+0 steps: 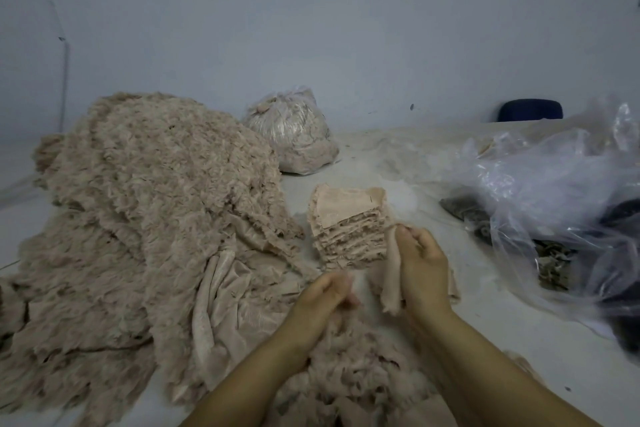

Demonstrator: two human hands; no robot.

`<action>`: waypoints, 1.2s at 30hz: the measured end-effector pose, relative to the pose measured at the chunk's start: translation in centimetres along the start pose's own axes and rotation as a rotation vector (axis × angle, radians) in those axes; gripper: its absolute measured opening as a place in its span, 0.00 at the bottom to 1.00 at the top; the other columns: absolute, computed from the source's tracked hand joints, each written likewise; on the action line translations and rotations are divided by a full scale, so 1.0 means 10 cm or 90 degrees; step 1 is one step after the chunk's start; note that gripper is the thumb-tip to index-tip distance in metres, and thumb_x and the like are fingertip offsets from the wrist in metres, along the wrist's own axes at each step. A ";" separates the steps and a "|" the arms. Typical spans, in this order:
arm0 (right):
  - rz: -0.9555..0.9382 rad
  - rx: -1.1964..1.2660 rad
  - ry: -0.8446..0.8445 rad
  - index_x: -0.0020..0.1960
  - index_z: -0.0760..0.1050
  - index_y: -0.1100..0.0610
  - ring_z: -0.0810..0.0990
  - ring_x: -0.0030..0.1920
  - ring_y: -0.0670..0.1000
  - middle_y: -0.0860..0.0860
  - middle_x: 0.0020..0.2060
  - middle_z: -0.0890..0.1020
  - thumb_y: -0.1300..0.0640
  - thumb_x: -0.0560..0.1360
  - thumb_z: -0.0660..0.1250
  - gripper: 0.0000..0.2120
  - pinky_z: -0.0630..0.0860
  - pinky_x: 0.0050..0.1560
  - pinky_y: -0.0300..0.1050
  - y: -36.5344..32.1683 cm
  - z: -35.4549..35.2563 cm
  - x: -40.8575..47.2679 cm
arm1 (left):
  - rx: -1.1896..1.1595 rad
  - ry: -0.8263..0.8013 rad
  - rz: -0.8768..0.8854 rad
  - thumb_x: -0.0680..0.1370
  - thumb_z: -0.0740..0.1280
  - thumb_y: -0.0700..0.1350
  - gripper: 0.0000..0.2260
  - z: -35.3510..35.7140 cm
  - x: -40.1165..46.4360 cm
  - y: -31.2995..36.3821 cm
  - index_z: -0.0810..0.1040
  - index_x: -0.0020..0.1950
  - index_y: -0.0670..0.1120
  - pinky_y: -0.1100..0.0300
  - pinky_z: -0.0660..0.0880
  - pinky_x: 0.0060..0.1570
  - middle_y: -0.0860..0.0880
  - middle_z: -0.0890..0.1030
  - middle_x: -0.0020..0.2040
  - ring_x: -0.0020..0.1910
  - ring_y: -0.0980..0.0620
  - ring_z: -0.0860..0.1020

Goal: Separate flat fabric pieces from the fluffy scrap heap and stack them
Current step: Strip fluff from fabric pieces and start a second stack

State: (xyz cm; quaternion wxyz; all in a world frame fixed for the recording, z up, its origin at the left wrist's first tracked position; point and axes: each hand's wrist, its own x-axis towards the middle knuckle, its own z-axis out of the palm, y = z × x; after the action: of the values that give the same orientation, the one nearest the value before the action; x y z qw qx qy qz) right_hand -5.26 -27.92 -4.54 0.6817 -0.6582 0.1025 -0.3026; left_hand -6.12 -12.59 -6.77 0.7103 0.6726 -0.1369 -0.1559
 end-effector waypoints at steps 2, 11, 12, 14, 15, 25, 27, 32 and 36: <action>-0.020 -0.008 -0.113 0.39 0.78 0.53 0.74 0.31 0.42 0.46 0.31 0.79 0.57 0.78 0.64 0.10 0.69 0.31 0.33 -0.06 0.06 -0.11 | -0.159 -0.024 -0.033 0.72 0.66 0.59 0.21 0.02 0.03 0.03 0.78 0.58 0.46 0.61 0.77 0.40 0.46 0.83 0.49 0.42 0.53 0.82; -0.007 -0.068 -0.186 0.39 0.76 0.64 0.74 0.33 0.51 0.59 0.32 0.78 0.52 0.77 0.67 0.16 0.70 0.35 0.45 -0.03 0.08 -0.05 | -0.309 0.089 -0.022 0.72 0.70 0.47 0.15 -0.13 0.07 0.04 0.82 0.54 0.39 0.54 0.79 0.44 0.37 0.83 0.52 0.50 0.42 0.82; -0.006 -0.079 -0.180 0.40 0.76 0.65 0.74 0.32 0.50 0.56 0.31 0.77 0.52 0.77 0.66 0.16 0.70 0.35 0.43 0.01 0.07 -0.05 | -0.323 0.103 -0.018 0.73 0.69 0.47 0.14 -0.14 0.08 0.05 0.82 0.52 0.39 0.56 0.80 0.41 0.38 0.83 0.50 0.47 0.43 0.83; 0.000 -0.084 -0.130 0.40 0.77 0.63 0.74 0.30 0.44 0.50 0.30 0.77 0.53 0.78 0.65 0.15 0.70 0.32 0.39 0.06 0.06 -0.02 | -0.368 0.127 -0.020 0.73 0.67 0.45 0.11 -0.13 0.09 0.05 0.81 0.47 0.37 0.60 0.78 0.32 0.40 0.84 0.41 0.36 0.48 0.83; -0.001 -0.087 -0.090 0.39 0.76 0.61 0.73 0.28 0.41 0.48 0.29 0.77 0.54 0.79 0.64 0.14 0.69 0.30 0.35 0.08 0.05 0.01 | -0.386 0.134 -0.019 0.73 0.67 0.45 0.10 -0.15 0.10 0.05 0.78 0.42 0.38 0.63 0.75 0.27 0.45 0.81 0.32 0.29 0.52 0.79; 0.244 0.059 0.014 0.59 0.68 0.62 0.82 0.26 0.56 0.62 0.33 0.82 0.59 0.81 0.55 0.10 0.75 0.21 0.44 0.29 -0.30 0.20 | -0.271 0.134 -0.066 0.73 0.68 0.45 0.16 -0.16 0.11 -0.03 0.69 0.27 0.44 0.63 0.68 0.26 0.48 0.68 0.26 0.24 0.54 0.68; 0.267 0.014 -0.030 0.61 0.67 0.66 0.82 0.28 0.59 0.65 0.33 0.82 0.62 0.79 0.56 0.13 0.74 0.21 0.42 0.29 -0.39 0.15 | -0.176 0.128 -0.055 0.76 0.67 0.44 0.15 -0.12 0.12 -0.04 0.71 0.30 0.43 0.61 0.70 0.31 0.46 0.71 0.28 0.28 0.52 0.70; 0.294 -0.053 -0.104 0.60 0.68 0.66 0.80 0.25 0.60 0.64 0.29 0.82 0.59 0.79 0.61 0.13 0.71 0.19 0.40 0.21 -0.52 0.09 | 0.114 0.078 -0.032 0.78 0.67 0.44 0.15 -0.02 0.18 0.01 0.73 0.32 0.41 0.66 0.68 0.29 0.47 0.74 0.29 0.25 0.55 0.69; 0.286 -0.096 -0.075 0.51 0.64 0.57 0.76 0.26 0.57 0.59 0.27 0.79 0.53 0.78 0.65 0.11 0.69 0.21 0.41 0.09 -0.64 0.09 | 0.283 0.089 -0.053 0.72 0.71 0.57 0.18 0.07 0.34 0.04 0.71 0.37 0.45 0.63 0.65 0.33 0.48 0.72 0.31 0.30 0.52 0.69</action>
State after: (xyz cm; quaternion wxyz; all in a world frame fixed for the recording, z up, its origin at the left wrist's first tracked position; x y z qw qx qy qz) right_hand -7.71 -33.79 -5.89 0.6858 -0.6842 0.2286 -0.0964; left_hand -3.28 -14.61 -6.38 0.5452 0.8269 -0.0903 -0.1039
